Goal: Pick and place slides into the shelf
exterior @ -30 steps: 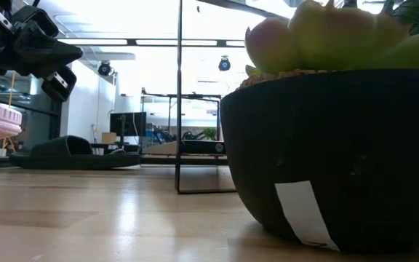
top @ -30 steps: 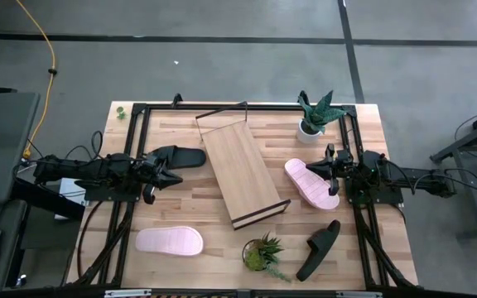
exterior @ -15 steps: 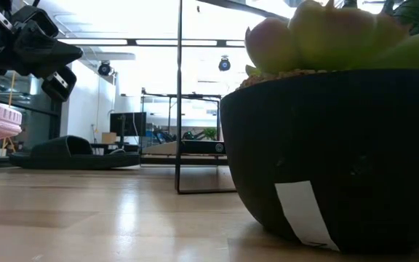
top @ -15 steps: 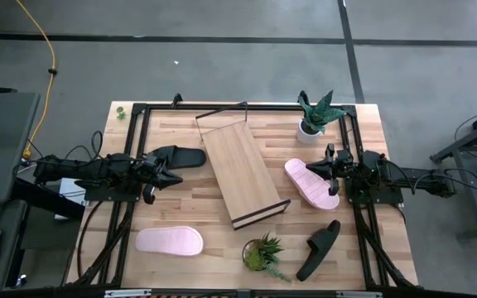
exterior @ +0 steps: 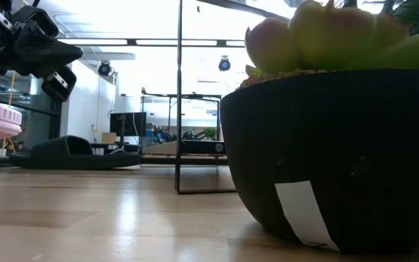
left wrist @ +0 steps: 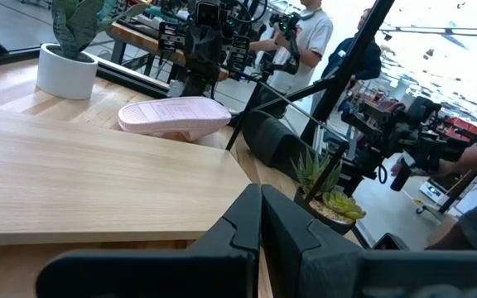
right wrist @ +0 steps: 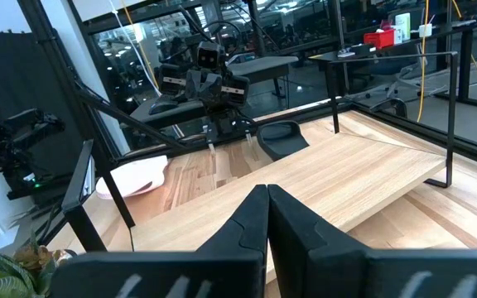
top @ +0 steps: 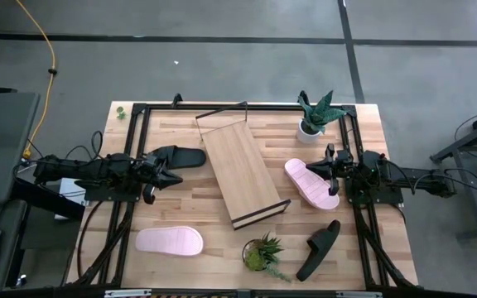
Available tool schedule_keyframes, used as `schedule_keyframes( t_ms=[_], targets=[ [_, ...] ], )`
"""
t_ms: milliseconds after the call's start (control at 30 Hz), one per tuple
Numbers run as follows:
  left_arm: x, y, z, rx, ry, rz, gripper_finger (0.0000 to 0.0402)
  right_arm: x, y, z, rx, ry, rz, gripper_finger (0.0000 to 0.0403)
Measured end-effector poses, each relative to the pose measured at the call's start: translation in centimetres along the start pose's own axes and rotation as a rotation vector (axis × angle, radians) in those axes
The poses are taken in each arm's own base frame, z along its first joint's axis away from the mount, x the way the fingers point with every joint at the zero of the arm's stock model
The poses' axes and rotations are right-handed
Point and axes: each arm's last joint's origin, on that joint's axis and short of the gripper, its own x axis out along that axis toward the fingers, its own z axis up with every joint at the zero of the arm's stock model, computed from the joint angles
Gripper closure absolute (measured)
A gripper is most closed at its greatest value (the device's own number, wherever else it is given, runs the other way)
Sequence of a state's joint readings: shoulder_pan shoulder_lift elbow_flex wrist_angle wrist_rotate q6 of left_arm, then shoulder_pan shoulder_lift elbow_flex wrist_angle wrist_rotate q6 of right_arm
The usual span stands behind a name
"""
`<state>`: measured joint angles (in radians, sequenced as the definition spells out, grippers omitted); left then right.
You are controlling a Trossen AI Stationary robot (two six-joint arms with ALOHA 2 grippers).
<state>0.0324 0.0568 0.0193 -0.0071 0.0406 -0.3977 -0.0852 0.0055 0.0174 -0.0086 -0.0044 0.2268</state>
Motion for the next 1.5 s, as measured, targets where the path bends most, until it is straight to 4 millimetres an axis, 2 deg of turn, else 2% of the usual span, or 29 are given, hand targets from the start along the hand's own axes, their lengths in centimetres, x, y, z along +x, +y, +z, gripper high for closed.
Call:
schedule_keyframes(
  t_ms=[400,467,700,1200,1500],
  targets=[
    [0.0,0.0,0.01,0.0,0.0,0.0,0.0401,0.0,0.0,0.0,0.003,-0.001,0.0,0.0403],
    [0.0,-0.01,0.02,-0.009,-0.002,-0.001,0.0401,0.0,0.02,0.07,0.085,-0.008,0.002,0.0403],
    [0.0,-0.04,0.15,-0.257,-0.017,-0.001,0.0401,0.0,0.01,0.29,0.533,-0.038,-0.002,0.0403],
    [0.0,0.03,0.18,-0.428,-0.032,0.019,0.0401,-0.08,-0.58,0.49,1.037,-0.197,-0.154,0.0403],
    [0.0,0.13,0.11,-0.471,-0.037,0.042,0.0401,-0.09,-0.55,0.66,1.076,-0.217,-0.141,0.0403]
  ],
)
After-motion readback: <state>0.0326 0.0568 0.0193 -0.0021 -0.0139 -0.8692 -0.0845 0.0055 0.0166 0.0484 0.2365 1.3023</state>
